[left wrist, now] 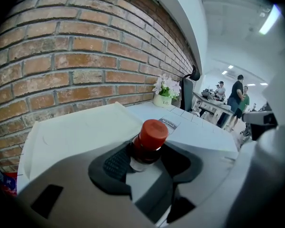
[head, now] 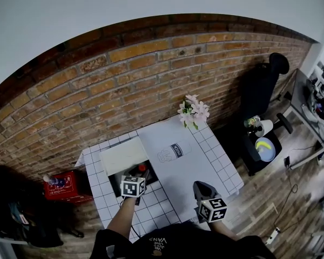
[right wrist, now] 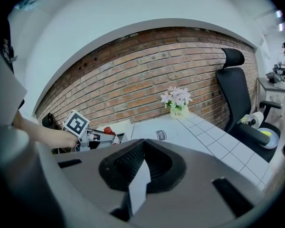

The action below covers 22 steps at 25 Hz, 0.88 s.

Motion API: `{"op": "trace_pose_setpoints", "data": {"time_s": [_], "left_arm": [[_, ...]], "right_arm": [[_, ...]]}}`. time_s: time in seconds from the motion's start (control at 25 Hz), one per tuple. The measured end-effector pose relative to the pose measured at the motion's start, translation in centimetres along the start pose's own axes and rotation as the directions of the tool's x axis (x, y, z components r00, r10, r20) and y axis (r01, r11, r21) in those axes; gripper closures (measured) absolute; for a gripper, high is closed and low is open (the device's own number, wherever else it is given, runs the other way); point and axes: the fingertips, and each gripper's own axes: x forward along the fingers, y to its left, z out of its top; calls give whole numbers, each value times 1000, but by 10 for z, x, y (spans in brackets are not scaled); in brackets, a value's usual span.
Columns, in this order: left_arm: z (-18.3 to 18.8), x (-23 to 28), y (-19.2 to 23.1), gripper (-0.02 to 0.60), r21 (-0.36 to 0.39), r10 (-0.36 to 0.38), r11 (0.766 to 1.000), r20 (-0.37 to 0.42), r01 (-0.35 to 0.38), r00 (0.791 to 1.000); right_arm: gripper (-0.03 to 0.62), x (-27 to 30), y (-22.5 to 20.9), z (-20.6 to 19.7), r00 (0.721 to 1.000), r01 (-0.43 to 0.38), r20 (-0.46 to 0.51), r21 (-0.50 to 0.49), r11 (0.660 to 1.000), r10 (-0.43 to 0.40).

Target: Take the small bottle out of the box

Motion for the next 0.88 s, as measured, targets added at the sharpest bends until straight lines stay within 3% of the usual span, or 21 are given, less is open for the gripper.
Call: {"op": "trace_pose_setpoints", "data": {"time_s": [0.88], "left_arm": [[-5, -92, 21, 376, 61, -54, 997, 132, 46, 990]], "right_arm": [[595, 0, 77, -28, 999, 14, 44, -1, 1000, -14]]}}
